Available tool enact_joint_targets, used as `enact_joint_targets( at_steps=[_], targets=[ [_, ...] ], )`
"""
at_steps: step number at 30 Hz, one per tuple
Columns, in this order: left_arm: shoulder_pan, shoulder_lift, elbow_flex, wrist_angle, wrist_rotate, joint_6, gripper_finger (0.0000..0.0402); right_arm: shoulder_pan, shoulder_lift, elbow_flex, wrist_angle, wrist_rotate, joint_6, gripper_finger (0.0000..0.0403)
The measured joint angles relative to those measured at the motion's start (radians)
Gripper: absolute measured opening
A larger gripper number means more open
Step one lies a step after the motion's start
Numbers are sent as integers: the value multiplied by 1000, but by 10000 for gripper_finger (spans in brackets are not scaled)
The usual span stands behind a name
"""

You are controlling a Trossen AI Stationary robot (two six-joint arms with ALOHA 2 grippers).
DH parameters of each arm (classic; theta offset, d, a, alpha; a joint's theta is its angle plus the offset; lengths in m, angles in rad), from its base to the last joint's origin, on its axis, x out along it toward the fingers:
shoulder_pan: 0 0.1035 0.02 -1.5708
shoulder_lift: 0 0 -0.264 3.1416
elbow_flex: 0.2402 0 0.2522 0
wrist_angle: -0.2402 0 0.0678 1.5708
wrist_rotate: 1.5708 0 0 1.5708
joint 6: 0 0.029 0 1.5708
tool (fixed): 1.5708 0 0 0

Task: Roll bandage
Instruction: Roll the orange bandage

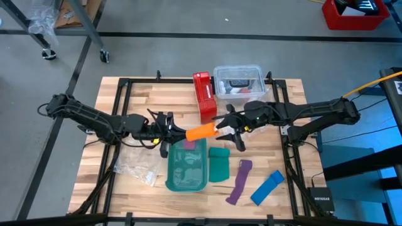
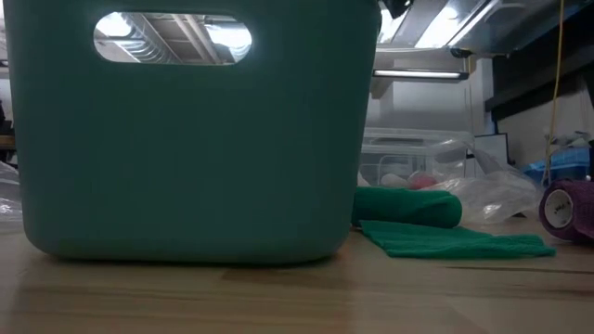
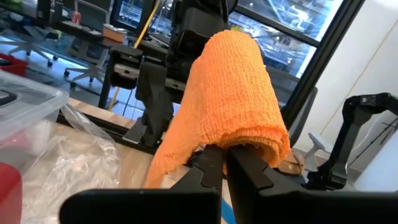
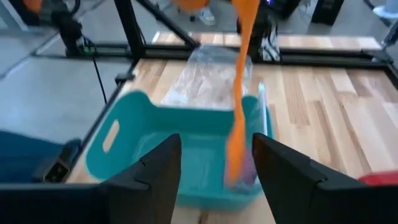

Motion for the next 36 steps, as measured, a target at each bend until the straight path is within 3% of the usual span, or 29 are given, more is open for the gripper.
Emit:
enact_joint_targets(
  at_steps=[6, 15, 23, 36],
  targets=[
    [0, 0, 0, 0, 0, 0, 0, 0, 40, 0, 35, 0, 3, 153],
    [0, 0, 0, -4, 0, 39, 0, 0, 103, 0, 18, -47, 38, 9],
    [-1, 0, 0, -45, 0, 45, 0, 1, 94, 0, 23, -82, 80, 5],
    [-1, 0, 0, -54, -31, 172, 0, 1, 94, 0, 29, -269, 296, 2]
  ],
)
